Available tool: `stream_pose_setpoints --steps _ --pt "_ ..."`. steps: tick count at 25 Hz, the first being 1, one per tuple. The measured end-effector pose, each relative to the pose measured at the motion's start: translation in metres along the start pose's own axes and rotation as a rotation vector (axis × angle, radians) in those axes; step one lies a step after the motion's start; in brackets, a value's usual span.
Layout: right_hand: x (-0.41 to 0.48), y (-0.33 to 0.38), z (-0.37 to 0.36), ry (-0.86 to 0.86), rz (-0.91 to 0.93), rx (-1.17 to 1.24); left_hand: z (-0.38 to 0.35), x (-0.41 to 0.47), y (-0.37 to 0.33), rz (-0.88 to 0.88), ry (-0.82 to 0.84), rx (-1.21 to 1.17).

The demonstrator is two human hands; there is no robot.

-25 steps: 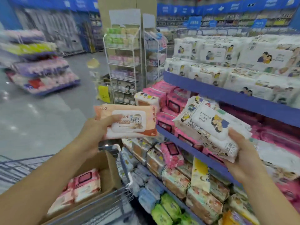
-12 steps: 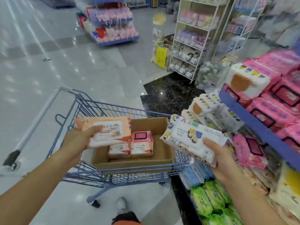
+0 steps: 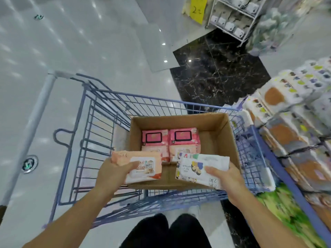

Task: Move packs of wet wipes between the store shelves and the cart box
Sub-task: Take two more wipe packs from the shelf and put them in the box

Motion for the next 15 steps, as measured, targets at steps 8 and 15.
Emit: stream_pose_setpoints --steps 8,15 --pt "0.135 -0.072 -0.024 0.196 -0.126 -0.277 -0.118 0.11 0.058 0.121 0.136 0.232" --pt "0.177 -0.16 -0.039 0.337 -0.416 -0.296 -0.158 0.168 0.137 0.439 0.236 0.182"
Point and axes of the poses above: each hand's wrist, its own x-axis towards the middle knuckle, its own z-axis out of the back of the hand, y = z × x, the point moved 9 cm from there along x, towards the middle knuckle, and after that the axes turned 8 degrees about z, right-handed, at the moved point
